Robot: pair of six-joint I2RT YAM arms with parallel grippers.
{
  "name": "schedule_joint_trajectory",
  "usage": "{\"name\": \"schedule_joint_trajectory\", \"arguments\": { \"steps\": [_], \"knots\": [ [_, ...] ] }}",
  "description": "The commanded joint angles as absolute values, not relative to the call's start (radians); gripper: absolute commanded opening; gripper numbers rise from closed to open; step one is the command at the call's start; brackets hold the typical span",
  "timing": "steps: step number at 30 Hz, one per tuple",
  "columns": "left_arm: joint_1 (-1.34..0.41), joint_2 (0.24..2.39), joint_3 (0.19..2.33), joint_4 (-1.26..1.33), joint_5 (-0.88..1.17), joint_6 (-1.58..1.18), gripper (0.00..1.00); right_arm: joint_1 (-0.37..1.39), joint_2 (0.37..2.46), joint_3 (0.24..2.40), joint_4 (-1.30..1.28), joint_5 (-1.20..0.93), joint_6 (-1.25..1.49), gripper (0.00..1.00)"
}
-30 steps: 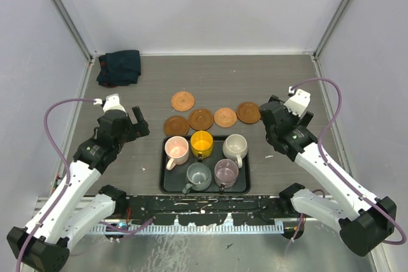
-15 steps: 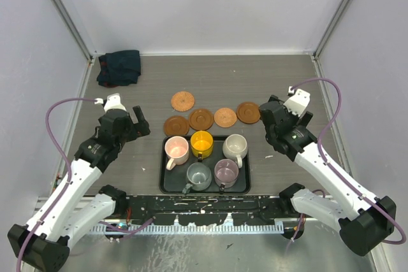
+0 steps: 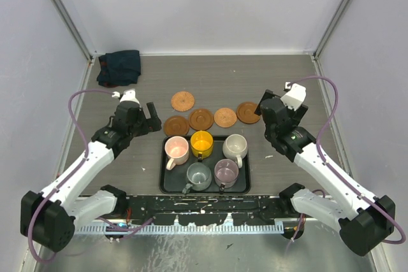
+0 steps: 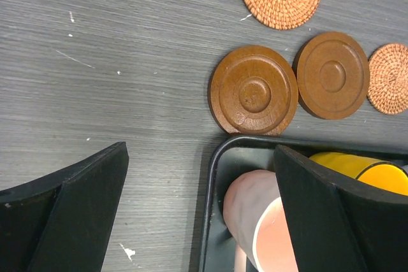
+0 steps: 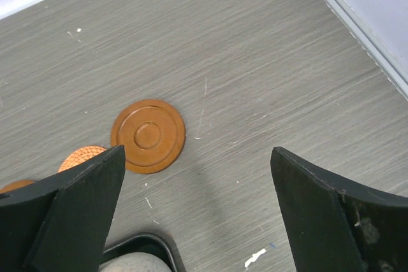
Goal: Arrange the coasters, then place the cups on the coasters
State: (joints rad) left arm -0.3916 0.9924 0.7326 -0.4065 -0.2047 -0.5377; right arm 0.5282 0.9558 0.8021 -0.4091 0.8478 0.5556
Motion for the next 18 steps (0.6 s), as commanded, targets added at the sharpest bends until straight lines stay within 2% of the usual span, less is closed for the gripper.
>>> {"name": "schedule_joint_trajectory", "arguments": {
  "steps": [1,8,10,14,16,18],
  "knots": [
    [-0.390,1.045,0.791,-0.301,-0.171,-0.521,0.98,0.531,0.970,0.812,-0.280,0.802,0.488,1.00],
    [-0.391,1.132,0.828,-0.251,-0.230,-0.472,0.98,0.531,1.082,0.864,-0.190,0.729,0.400,0.98],
    [-0.391,1.170,0.855,-0.252,-0.251,-0.455,1.00,0.531,1.119,0.895,-0.172,0.715,0.387,0.92],
    [-0.390,1.281,0.936,-0.259,-0.259,-0.436,0.92,0.531,1.200,0.956,-0.145,0.679,0.356,0.72],
    [-0.390,1.352,0.981,-0.255,-0.245,-0.424,0.87,0.530,1.245,0.988,-0.140,0.661,0.340,0.63],
    [-0.388,1.431,1.044,-0.259,-0.222,-0.411,0.76,0.529,1.292,1.023,-0.142,0.641,0.324,0.54]
  ]
}}
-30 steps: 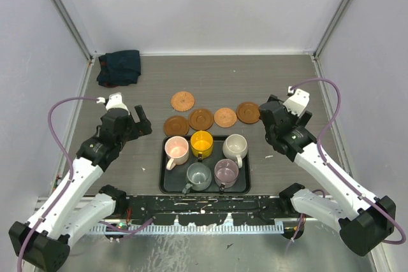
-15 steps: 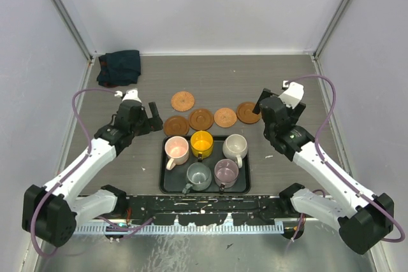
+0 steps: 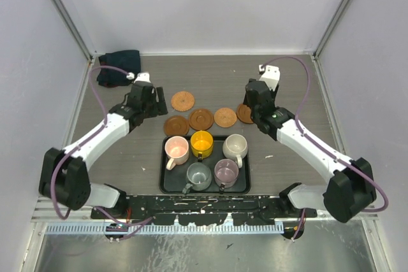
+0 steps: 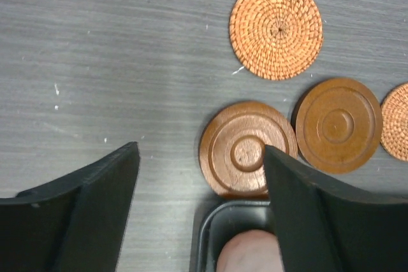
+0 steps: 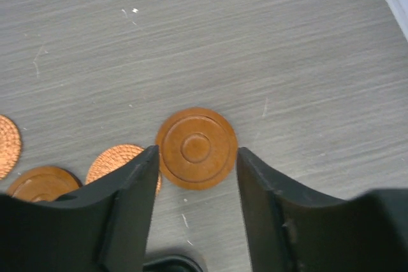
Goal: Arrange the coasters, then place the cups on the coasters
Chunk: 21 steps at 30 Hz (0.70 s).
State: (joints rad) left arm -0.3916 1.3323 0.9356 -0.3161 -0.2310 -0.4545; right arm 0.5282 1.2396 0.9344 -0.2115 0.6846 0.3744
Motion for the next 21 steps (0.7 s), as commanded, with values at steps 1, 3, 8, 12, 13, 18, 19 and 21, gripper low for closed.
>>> {"name": "schedule_joint_trajectory", "arguments": {
  "steps": [1,3,8,12,13,18,19,21],
  "knots": [
    [-0.388,1.454,1.076,-0.265,-0.214,-0.406,0.71,0.528,1.317,1.039,-0.143,0.634,0.318,0.50],
    [-0.388,1.536,1.137,-0.289,-0.187,-0.395,0.52,0.523,1.364,1.072,-0.157,0.602,0.306,0.45],
    [-0.388,1.682,1.267,-0.301,-0.125,-0.373,0.22,0.498,1.507,1.165,-0.228,0.505,0.314,0.19],
    [-0.388,1.786,1.378,-0.351,-0.092,-0.340,0.10,0.494,1.591,1.211,-0.261,0.422,0.328,0.01],
    [-0.389,1.807,1.400,-0.366,-0.086,-0.335,0.07,0.494,1.610,1.221,-0.268,0.402,0.330,0.01],
    [-0.388,1.879,1.457,-0.389,-0.037,-0.321,0.00,0.494,1.687,1.256,-0.322,0.328,0.353,0.01],
    [-0.388,1.887,1.462,-0.394,-0.026,-0.319,0.00,0.494,1.699,1.257,-0.329,0.313,0.355,0.01],
    [-0.390,1.902,1.471,-0.408,-0.018,-0.315,0.00,0.496,1.718,1.258,-0.336,0.274,0.360,0.01]
  ]
}}
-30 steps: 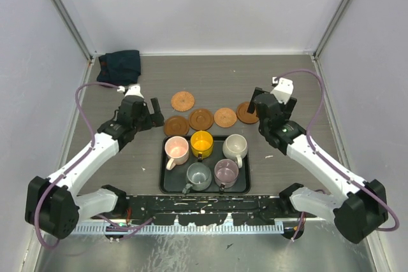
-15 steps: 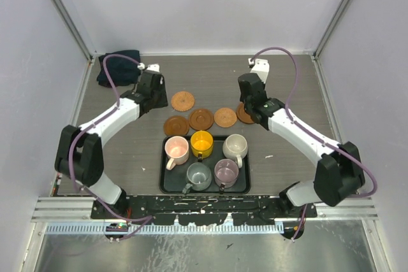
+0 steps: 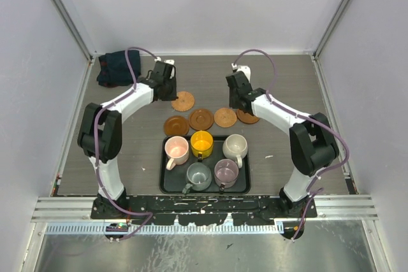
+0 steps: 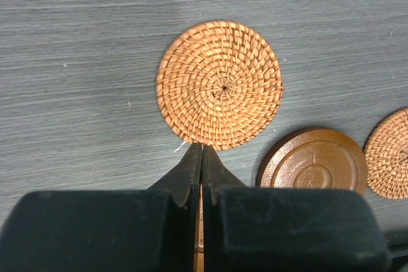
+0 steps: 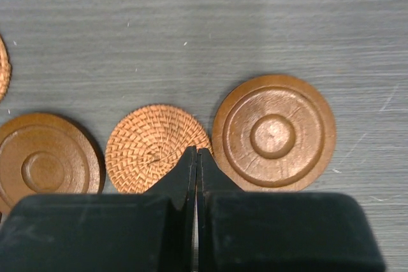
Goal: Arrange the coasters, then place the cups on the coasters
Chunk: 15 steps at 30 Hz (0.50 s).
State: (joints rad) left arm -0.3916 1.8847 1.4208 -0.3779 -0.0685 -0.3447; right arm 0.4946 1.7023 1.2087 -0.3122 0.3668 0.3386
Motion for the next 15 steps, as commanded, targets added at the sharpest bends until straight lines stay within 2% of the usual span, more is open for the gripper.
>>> {"name": "schedule_joint_trajectory", "arguments": {
  "steps": [1,7,15],
  "knots": [
    [-0.390,1.909,1.473,-0.414,-0.019,-0.315,0.00,0.497,1.727,1.258,-0.336,0.253,0.363,0.01],
    [-0.396,1.971,1.516,-0.448,-0.070,-0.291,0.01,0.520,1.790,1.286,-0.365,0.165,0.374,0.01],
    [-0.415,2.066,1.620,-0.501,-0.064,-0.273,0.06,0.556,1.862,1.328,-0.411,0.173,0.375,0.01]
  ]
}}
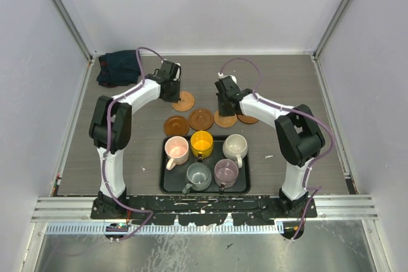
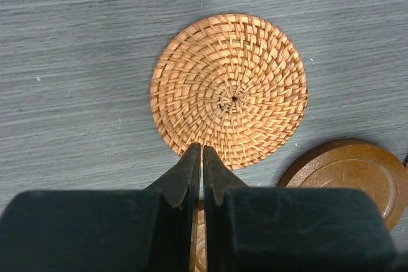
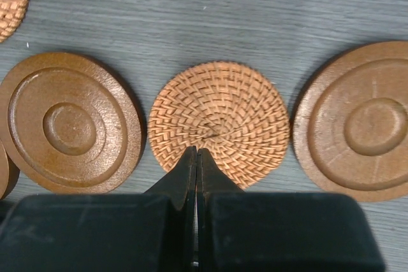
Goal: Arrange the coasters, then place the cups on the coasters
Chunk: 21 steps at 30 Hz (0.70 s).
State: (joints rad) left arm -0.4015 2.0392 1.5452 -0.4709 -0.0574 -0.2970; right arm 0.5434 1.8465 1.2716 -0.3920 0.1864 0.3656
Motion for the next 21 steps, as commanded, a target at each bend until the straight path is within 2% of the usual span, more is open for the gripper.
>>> {"name": "schedule_joint_trajectory", "arguments": {
  "steps": [1,13,21],
  "knots": [
    [-0.417,2.083,1.641,-0.517,-0.066,-0.272,0.07,0.557,1.871,1.334,-0.416,0.172,0.377,0.01],
    [-0.434,2.252,1.860,-0.713,-0.098,-0.263,0.09,0.553,1.990,1.420,-0.476,0.185,0.395,0.01],
    [-0.436,2.343,1.959,-0.785,-0.042,-0.261,0.11,0.519,2.102,1.548,-0.489,0.150,0.397,0.01]
  ]
}}
